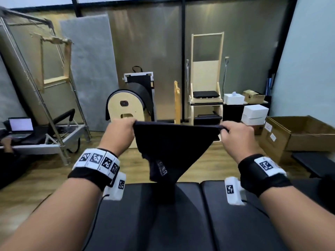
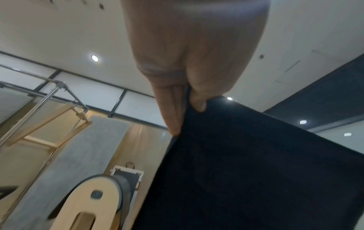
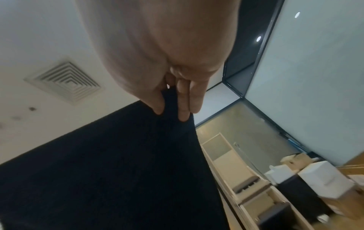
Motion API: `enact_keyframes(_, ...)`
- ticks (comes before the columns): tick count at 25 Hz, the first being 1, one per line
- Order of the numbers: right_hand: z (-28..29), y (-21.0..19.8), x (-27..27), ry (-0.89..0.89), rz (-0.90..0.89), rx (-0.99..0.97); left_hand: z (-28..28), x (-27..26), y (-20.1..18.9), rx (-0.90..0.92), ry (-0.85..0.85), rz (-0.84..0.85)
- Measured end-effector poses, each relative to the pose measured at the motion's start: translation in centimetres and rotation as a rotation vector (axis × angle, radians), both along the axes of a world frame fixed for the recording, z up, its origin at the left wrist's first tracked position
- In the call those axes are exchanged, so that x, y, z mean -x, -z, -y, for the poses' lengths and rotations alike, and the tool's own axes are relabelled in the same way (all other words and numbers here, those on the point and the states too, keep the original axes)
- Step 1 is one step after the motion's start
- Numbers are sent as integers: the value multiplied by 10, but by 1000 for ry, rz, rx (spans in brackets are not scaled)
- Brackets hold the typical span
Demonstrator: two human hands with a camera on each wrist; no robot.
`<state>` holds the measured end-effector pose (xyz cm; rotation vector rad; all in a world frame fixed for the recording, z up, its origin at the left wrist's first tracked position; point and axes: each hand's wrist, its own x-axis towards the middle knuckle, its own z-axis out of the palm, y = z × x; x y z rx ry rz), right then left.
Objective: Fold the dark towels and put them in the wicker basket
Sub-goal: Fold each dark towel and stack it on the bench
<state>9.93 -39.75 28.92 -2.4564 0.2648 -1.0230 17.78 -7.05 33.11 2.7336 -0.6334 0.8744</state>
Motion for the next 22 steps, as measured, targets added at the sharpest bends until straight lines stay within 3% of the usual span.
enact_keyframes(7,39,164,145,-38,-389,5,25,130,139,-360,-130,-519)
enact_keyframes(12,53,253,237,-107,-856,12,28,212,217,-491,39,-954)
enact_keyframes(16,58,272,273,-165,-1122,-13,26,244,236,-468,158,-1129)
enact_keyframes(22,60,259,266,-216,-1204,-198,27,238,263,-217,79,-1288)
